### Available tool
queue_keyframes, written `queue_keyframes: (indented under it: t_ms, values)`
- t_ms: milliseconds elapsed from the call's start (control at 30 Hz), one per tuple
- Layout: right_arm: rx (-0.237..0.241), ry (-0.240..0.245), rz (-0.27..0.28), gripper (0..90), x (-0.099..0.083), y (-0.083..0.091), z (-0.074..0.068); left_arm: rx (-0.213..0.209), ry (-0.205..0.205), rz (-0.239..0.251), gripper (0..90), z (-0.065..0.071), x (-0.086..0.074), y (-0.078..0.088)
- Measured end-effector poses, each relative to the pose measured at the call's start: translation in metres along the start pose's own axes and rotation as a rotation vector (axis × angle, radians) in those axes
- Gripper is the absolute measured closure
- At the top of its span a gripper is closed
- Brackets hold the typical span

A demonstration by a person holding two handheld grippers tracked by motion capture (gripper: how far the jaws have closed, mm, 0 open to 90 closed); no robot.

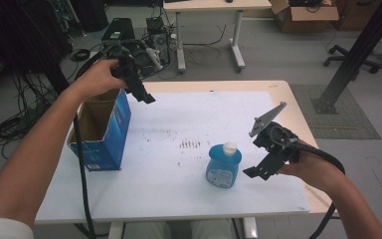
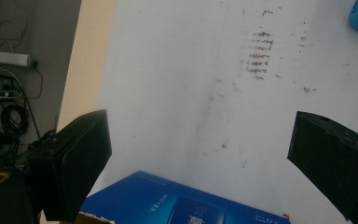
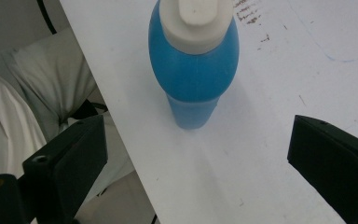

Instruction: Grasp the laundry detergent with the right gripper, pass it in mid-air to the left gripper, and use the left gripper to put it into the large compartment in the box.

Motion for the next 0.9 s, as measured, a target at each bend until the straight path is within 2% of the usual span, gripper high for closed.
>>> queue_keyframes:
  t_ms: [67,267,600,900]
  values:
    - [-0.002,0.004,0.021,4.7,-0.001,-0.004,0.0,-0.003,0.002,-0.002,6.3,0.0,0.001,-0.001]
    - [-0.007,0.012,0.041,4.7,-0.003,-0.011,-0.001,-0.005,0.0,-0.003,6.4,0.001,0.002,-0.003]
    - [-0.014,0.033,0.137,4.6,-0.004,-0.024,-0.002,-0.003,0.0,-0.012,6.4,0.001,0.002,-0.003]
    - [-0.015,0.026,0.167,4.7,-0.01,-0.034,-0.002,0.0,0.002,-0.012,6.4,0.0,0.001,-0.004]
Point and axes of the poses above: each handheld gripper's, and its own axes: y roughly backward along the jaws, x roughly out of its top, z roughly to its right, the point moved 10 cm from there along -y, roughly forward along the jaws, and after that the axes turned 11 degrees about y, right-handed, at the moved point
